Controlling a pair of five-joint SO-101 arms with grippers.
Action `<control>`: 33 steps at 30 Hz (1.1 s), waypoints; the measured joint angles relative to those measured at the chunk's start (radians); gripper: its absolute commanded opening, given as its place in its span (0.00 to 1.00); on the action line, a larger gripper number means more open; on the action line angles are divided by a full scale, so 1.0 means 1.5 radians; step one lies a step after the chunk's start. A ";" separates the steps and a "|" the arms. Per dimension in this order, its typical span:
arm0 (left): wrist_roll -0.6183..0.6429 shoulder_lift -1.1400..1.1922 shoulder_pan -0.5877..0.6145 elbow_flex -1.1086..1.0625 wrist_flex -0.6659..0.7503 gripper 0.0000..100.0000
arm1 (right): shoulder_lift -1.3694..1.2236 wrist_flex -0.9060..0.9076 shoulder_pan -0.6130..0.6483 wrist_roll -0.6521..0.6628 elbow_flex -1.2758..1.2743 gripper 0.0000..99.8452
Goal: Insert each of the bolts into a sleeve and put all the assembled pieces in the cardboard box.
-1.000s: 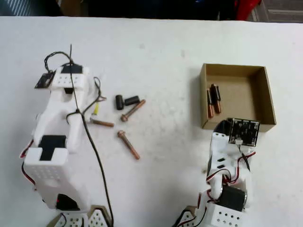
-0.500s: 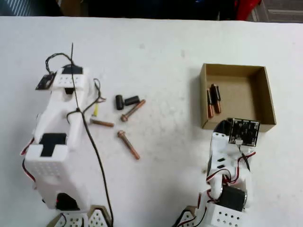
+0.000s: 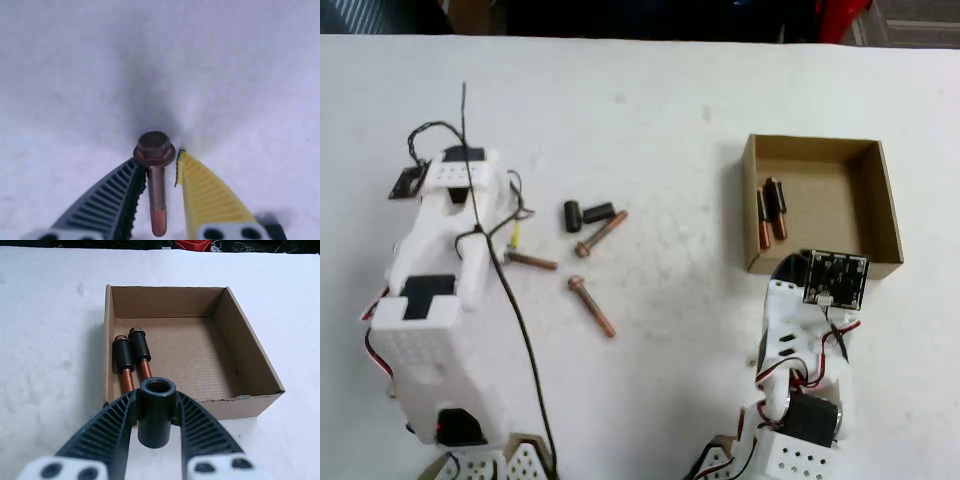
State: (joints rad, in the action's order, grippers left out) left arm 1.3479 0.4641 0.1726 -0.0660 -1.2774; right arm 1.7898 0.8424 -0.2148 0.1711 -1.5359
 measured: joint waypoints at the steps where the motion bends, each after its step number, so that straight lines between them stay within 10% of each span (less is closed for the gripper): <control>1: 0.000 0.005 0.000 0.000 0.005 0.14 | 0.000 0.000 0.000 0.000 0.000 0.02; 33: -0.237 0.025 -0.002 0.009 0.032 0.02 | 0.000 0.000 0.000 0.000 0.000 0.02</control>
State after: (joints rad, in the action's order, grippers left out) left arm 0.9920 0.5010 0.1695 -0.0522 -1.2298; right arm 1.7898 0.8424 -0.2148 0.1711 -1.5359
